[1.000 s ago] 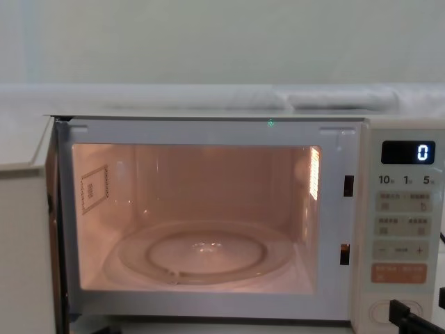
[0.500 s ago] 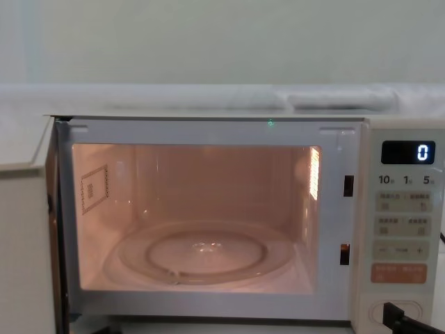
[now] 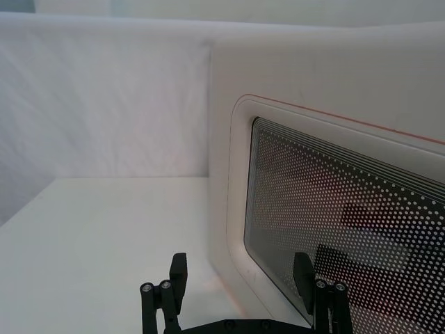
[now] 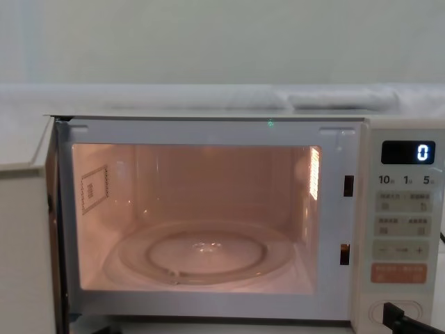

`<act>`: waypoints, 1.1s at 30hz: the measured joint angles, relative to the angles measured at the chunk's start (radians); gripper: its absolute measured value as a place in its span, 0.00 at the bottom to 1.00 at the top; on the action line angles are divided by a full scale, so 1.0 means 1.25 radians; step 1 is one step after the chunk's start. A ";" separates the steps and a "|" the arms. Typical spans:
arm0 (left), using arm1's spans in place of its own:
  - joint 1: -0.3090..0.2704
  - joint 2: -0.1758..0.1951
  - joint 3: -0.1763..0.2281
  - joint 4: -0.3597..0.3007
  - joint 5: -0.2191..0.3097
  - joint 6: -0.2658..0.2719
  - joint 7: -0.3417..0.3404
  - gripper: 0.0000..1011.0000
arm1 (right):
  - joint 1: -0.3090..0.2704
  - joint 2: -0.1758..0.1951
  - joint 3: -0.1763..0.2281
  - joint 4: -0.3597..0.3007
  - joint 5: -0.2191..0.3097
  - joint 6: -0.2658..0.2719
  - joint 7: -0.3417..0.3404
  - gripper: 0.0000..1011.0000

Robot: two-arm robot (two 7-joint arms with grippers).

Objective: Press the button to open the microwave door with one hand; close the microwave door with the other hand.

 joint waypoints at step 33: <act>0.000 0.000 0.000 0.000 0.000 0.000 0.000 0.13 | 0.000 0.000 0.000 0.000 0.000 0.000 0.000 0.99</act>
